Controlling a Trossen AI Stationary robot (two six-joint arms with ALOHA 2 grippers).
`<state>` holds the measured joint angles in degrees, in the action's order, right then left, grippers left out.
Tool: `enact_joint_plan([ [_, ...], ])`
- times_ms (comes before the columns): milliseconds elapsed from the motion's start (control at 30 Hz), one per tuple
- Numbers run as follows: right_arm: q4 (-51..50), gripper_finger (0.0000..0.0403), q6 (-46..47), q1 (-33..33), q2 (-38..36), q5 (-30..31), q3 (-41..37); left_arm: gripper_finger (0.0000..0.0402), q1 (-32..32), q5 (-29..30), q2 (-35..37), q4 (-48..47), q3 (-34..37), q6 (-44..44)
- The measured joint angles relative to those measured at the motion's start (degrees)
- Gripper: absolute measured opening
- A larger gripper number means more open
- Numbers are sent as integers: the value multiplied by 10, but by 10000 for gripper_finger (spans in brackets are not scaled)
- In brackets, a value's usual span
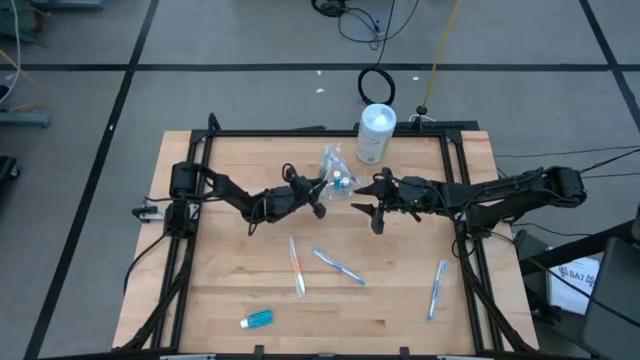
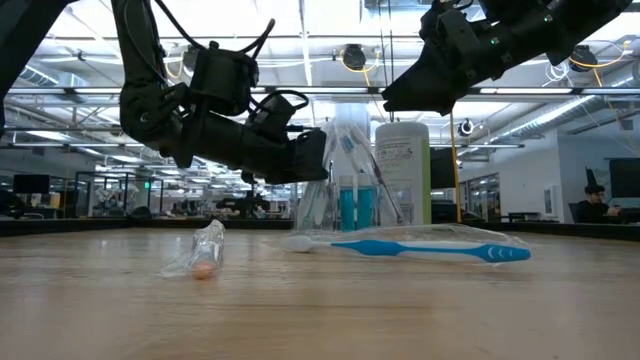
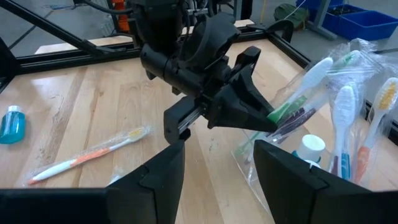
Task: Pick & Place toothbrushing station
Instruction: Put the green toothbrush into the transparent organizer, then put the right blue toothbrush into the transparent organizer
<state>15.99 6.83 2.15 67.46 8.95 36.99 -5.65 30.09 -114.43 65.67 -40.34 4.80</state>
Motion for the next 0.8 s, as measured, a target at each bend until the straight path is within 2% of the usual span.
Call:
enact_joint_plan([
  [300,-4,187,0,0,0,0,0,128,4,3,6,-4,0,-2],
  [467,-8,187,0,0,0,0,0,157,18,39,42,-37,0,-13],
  [633,-12,187,0,0,0,0,0,169,40,62,113,-115,1,-17],
  [800,-30,187,0,0,0,-3,0,170,61,58,220,-249,1,-21],
])
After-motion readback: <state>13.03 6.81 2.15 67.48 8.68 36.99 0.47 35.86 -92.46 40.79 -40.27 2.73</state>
